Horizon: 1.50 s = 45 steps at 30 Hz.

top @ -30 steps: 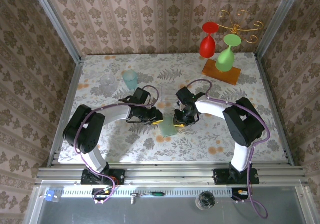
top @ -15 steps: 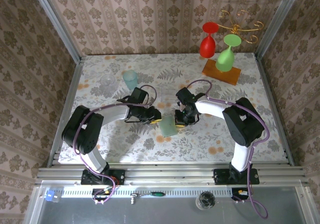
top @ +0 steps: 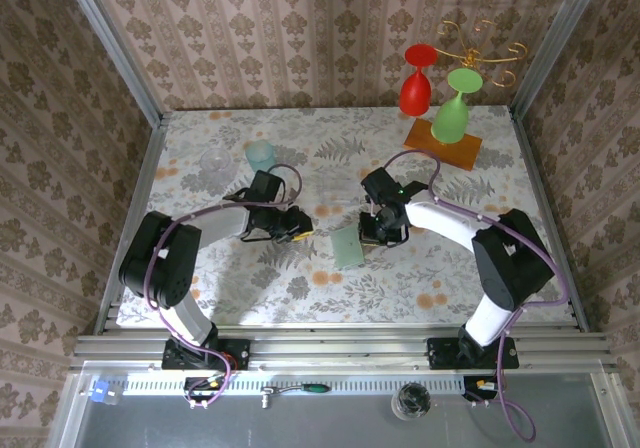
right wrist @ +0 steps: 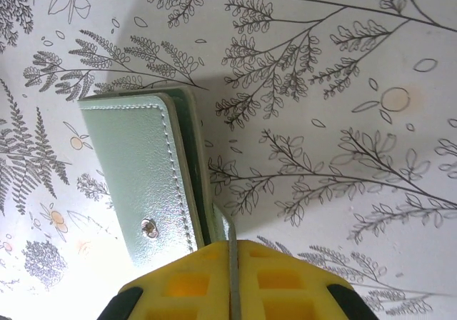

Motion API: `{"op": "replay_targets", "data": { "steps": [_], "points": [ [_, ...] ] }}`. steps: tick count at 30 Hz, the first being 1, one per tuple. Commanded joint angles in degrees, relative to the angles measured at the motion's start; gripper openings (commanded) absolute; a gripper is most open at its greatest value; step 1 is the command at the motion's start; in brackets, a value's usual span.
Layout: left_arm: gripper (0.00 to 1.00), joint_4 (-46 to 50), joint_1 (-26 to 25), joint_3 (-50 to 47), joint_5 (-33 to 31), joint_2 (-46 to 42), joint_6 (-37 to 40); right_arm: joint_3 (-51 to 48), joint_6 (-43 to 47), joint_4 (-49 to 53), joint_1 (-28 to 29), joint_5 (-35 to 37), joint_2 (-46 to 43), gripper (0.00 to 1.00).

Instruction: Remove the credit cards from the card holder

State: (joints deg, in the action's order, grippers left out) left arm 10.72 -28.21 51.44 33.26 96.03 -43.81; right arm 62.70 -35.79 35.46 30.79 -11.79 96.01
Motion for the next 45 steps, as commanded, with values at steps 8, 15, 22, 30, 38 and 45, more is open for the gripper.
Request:
{"op": "replay_targets", "data": {
  "steps": [8, 15, 22, 30, 38, 45],
  "points": [
    [0.21, -0.99, 1.67, -1.67, 0.67, -2.69, 2.27, 5.33, -1.18, 7.23, 0.98, 4.2, -2.95, 0.03],
    [0.21, -1.48, 4.32, -4.07, 1.7, -4.84, 3.43, 9.89, -5.23, 7.82, 3.83, 5.68, -0.9, 0.03],
    [0.2, -2.84, 5.97, -7.04, 4.77, -6.64, 4.02, 15.54, -10.17, 6.58, 8.32, 6.96, 2.91, 0.04],
    [0.19, 0.23, 6.02, -5.63, 7.87, -4.55, 7.84, 16.11, -11.79, 6.06, 10.01, 8.9, 2.79, 0.04],
    [0.12, -1.91, 3.17, -4.33, 7.3, -1.69, 5.23, 12.64, -7.84, 7.94, 7.88, 11.0, 1.93, 0.05],
    [0.08, -3.2, -0.97, -3.98, 3.97, 0.38, 1.66, 7.54, -4.89, 6.49, 3.82, 10.41, -0.28, 0.05]
  ]
}}
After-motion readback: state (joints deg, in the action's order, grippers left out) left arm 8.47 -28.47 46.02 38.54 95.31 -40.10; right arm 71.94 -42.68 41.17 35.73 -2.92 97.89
